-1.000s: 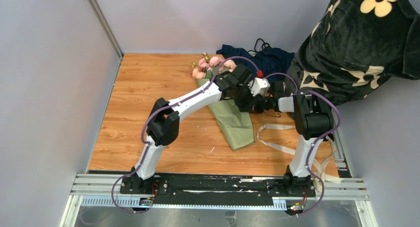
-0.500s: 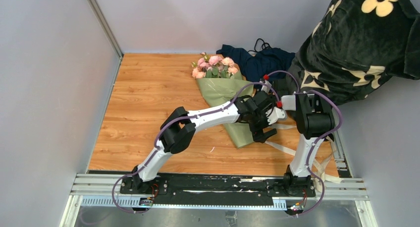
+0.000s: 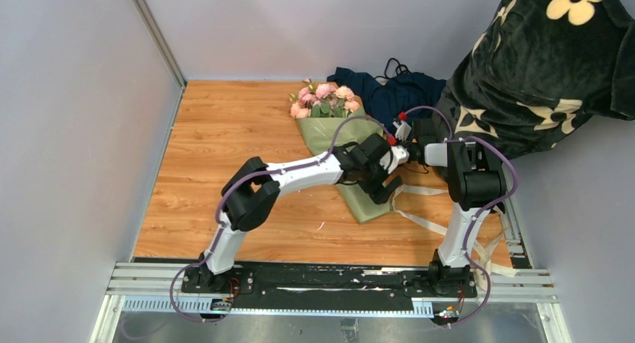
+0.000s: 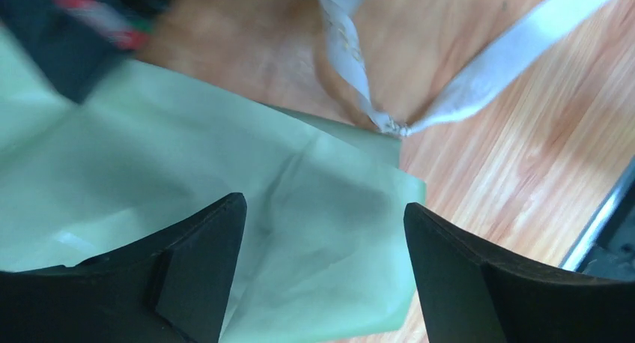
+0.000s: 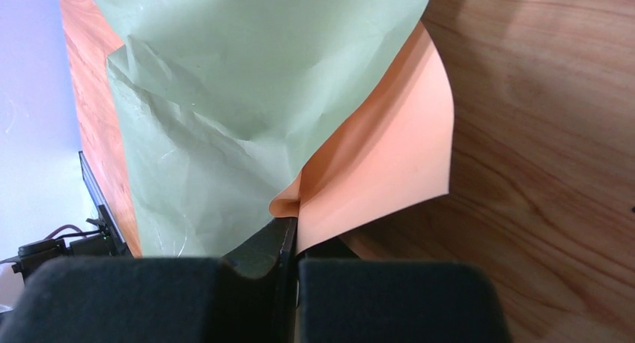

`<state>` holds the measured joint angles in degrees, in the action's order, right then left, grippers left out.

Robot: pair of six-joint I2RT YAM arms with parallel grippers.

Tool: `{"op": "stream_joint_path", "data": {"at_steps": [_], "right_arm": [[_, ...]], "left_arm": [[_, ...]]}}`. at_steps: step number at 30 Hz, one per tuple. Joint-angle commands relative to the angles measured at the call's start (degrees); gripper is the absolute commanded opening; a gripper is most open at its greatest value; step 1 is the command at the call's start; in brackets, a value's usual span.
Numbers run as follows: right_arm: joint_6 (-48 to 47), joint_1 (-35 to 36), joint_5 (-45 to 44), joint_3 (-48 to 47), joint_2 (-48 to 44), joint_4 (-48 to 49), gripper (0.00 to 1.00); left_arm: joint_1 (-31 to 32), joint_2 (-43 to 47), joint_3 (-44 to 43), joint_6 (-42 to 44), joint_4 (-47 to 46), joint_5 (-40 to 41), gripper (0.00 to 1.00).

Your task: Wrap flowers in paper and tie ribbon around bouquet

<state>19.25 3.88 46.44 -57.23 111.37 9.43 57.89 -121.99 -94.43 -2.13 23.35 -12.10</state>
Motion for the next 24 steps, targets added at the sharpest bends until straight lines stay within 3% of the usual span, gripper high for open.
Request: {"op": "stream_joint_path", "data": {"at_steps": [1,7,14,19,22,24], "right_arm": [[0.77,0.08,-5.17,0.88,0.16,-1.24,0.00],[-0.72,0.08,-6.66,-0.12,0.79,-2.66,0.00],[-3.35,0.08,-8.50,-1.48,1.16,-6.23,0.00],[-2.91,0.08,-8.30,-1.22,1.37,-6.15,0.00],[-3.03,0.09,-8.29,-1.43,1.37,-6.84,0.00],[-2.95,0.09,-8.23,-1.48,1.17,-6.89,0.00]], "left_arm": [[-0.17,5.85,-1.48,-14.07,-4.61,4.68,0.86],[0.49,-3.11,-0.25,-22.65,-12.50,5.81,0.85],[3.64,-6.47,-1.53,-14.89,-18.57,11.26,0.82],[3.72,-9.27,-3.32,-13.34,-18.23,11.88,0.58],[3.72,-9.86,-3.09,-12.67,-19.29,9.38,0.32],[4.05,-9.93,-3.61,-11.62,-20.03,6.93,0.25]]}}
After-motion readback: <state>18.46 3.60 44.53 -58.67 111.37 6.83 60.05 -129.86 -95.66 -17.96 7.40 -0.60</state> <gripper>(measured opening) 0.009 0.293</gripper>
